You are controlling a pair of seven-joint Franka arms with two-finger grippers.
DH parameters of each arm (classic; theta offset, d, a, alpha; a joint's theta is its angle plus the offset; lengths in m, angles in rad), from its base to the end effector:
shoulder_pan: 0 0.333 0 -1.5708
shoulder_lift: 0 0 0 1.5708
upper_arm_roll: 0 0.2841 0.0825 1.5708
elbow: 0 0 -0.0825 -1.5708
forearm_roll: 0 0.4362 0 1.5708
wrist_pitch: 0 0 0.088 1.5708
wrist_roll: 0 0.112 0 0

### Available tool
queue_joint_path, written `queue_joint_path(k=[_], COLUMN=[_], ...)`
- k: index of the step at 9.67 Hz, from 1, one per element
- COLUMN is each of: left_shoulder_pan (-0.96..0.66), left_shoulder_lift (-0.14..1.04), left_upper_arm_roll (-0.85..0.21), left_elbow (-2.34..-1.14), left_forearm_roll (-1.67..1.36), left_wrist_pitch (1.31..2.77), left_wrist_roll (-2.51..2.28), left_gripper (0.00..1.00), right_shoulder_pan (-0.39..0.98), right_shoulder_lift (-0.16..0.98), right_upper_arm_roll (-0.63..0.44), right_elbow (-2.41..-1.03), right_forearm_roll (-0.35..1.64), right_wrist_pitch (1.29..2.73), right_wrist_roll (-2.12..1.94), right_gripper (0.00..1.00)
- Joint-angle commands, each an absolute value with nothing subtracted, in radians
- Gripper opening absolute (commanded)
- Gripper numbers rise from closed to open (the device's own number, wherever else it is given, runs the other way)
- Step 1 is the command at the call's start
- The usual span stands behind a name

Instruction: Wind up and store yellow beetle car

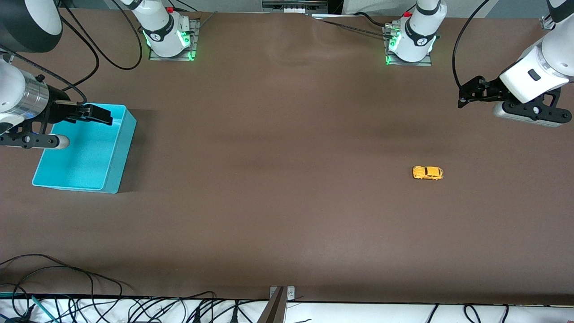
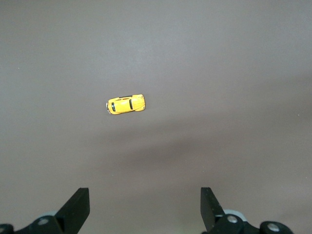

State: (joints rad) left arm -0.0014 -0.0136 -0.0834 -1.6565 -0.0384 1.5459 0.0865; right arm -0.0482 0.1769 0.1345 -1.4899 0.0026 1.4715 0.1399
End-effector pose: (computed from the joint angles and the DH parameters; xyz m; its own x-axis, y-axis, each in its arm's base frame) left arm 0.5939 -0.0551 0.5491 0.9809 -0.1709 -0.0933 -0.1672 -0.9849 0.0454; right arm 0.6357 0.0497 0.5125 0.9796 -0.0524 -0.1942 -0.0533 -0.9986 0.0009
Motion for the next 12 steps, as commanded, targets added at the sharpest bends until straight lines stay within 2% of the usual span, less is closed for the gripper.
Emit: queue_joint_path(k=[1,9,12], left_shoulder_pan=[0.011,0.012,0.021], left_shoulder_lift=[0.000,0.002,0.063], left_upper_arm_roll=[-0.097,-0.098,-0.095], left_elbow=[-1.624,-1.629,-1.628], left_forearm_roll=[-0.048,-0.049,-0.063], left_wrist_pitch=[1.520,1.506,1.520], left_wrist_roll=[0.078,0.093,0.312], left_gripper=[1.00,1.00,1.00], right_shoulder_pan=[-0.057,-0.057,-0.057], right_shoulder_lift=[0.169,0.169,0.169], right_upper_arm_roll=[0.140,0.140,0.140], right_elbow=[-1.493,-1.494,-1.494], right_forearm_roll=[0.014,0.014,0.014], right_wrist_pitch=[1.462,1.462,1.460], right_wrist_roll=[0.138,0.137,0.137], right_gripper=[1.00,1.00,1.00])
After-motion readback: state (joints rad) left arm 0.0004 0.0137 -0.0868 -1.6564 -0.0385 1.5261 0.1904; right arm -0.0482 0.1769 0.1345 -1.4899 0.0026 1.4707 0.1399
